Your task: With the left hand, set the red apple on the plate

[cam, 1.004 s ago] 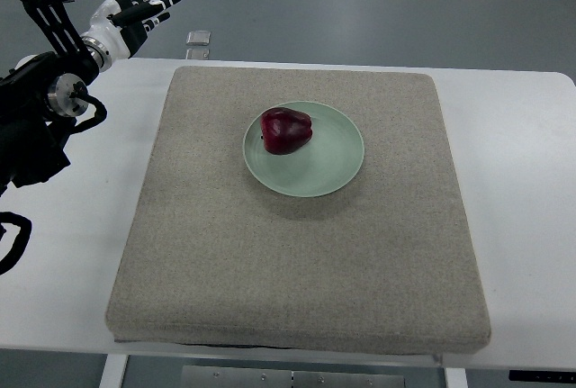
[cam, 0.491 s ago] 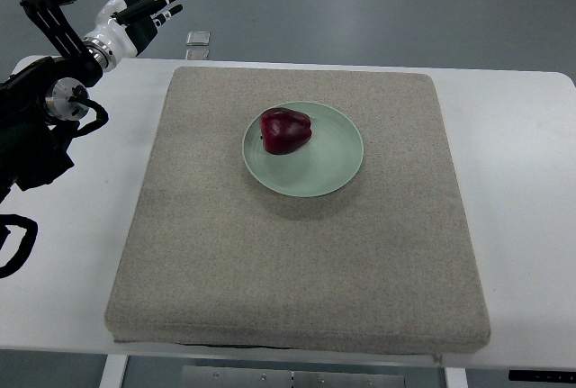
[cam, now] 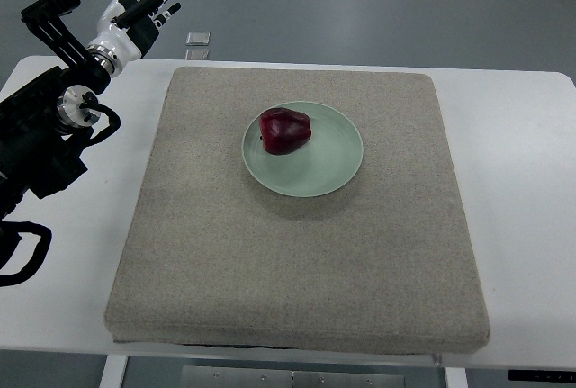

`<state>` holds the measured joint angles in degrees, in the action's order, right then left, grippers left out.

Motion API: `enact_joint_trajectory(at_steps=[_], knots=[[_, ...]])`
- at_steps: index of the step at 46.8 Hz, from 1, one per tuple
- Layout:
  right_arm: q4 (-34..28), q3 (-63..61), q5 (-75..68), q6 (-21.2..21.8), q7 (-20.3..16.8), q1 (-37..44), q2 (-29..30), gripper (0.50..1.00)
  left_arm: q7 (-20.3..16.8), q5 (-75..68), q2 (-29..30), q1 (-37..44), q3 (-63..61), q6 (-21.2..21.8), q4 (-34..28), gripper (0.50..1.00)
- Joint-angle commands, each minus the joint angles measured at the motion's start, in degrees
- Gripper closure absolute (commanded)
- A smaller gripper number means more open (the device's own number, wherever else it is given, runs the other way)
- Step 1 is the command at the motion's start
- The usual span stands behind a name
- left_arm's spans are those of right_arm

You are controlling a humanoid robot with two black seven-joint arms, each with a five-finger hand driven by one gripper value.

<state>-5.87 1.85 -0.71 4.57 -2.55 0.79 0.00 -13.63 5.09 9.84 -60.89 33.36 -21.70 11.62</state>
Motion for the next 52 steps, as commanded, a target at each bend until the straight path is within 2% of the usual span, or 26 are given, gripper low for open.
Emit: enact_joint_trajectory(at_steps=[1,36,45,52], knots=[[0.0,0.0,0.0,0.0,0.0,0.0,0.0,0.568,0.0,-0.1,-0.1,0.2,0.0,0.3,0.0,0.508],[0.0,-0.1,-0.1,0.1,0.0,0.0,0.0,0.568,0.0,-0.1,-1.9,0.2,0.1,0.5,0.1,0.508],[-4.0,-0.1,-0.2,1.0,0.0,0.4,0.0,0.568,0.0,-0.2,-1.8,0.2,0.1,0.5,0.0,0.508],[-4.3,0.0,0.0,1.0,-0.1,0.3,0.0,0.570,0.0,-0.1,-1.9,0.2,0.1,0.5,0.0,0.508]])
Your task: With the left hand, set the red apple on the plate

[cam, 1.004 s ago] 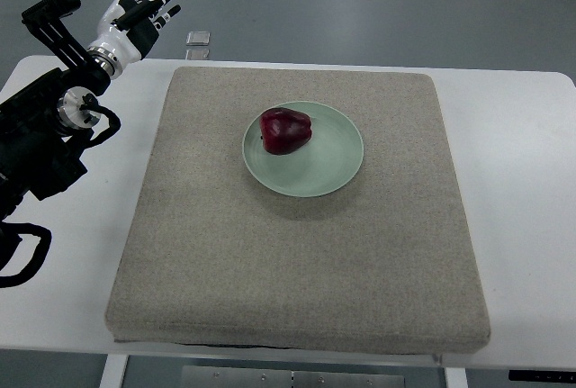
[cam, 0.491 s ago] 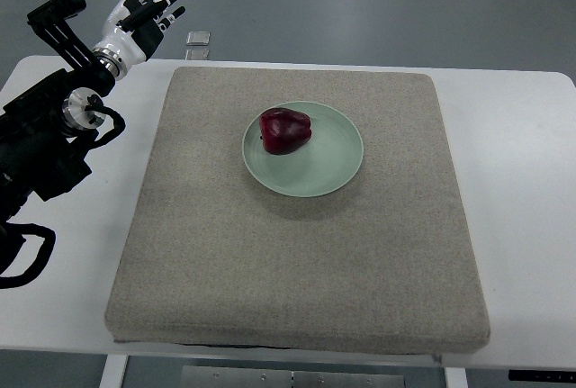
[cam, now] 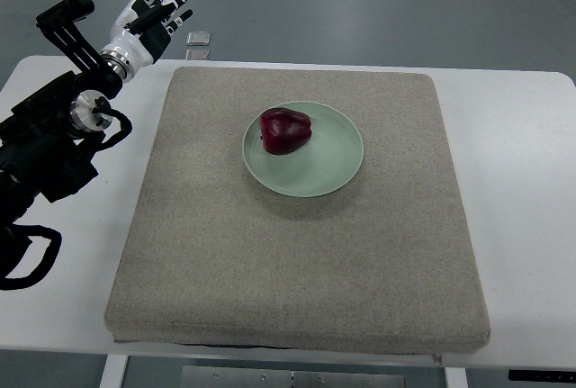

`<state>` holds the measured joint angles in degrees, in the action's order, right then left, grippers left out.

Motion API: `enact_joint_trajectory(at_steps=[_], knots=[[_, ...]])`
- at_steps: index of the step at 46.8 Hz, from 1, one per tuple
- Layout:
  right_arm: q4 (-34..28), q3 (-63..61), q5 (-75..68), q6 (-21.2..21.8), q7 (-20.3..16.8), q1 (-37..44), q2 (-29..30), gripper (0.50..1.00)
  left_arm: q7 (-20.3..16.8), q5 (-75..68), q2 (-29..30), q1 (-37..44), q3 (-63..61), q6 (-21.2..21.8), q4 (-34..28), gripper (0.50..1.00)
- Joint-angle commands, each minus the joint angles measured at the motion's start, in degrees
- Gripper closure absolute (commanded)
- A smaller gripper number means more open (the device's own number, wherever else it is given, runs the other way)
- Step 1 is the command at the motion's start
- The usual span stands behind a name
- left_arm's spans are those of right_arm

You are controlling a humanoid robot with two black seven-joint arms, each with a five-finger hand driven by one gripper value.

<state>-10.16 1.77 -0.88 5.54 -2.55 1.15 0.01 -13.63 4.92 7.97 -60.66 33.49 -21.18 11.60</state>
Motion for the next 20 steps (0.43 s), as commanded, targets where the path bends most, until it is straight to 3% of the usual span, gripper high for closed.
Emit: enact_joint_trajectory(at_steps=[1,20], knots=[[0.0,0.1,0.2,0.0,-0.1,-0.2,0.0,0.570,0.0,0.1,-0.1,-0.1,0.0,0.0,0.0,0.508],[0.5,0.4,0.0,-0.4,0.3,-2.9,0.0,0.570,0.0,0.1,-0.1,-0.2,0.1,0.1,0.0,0.508]])
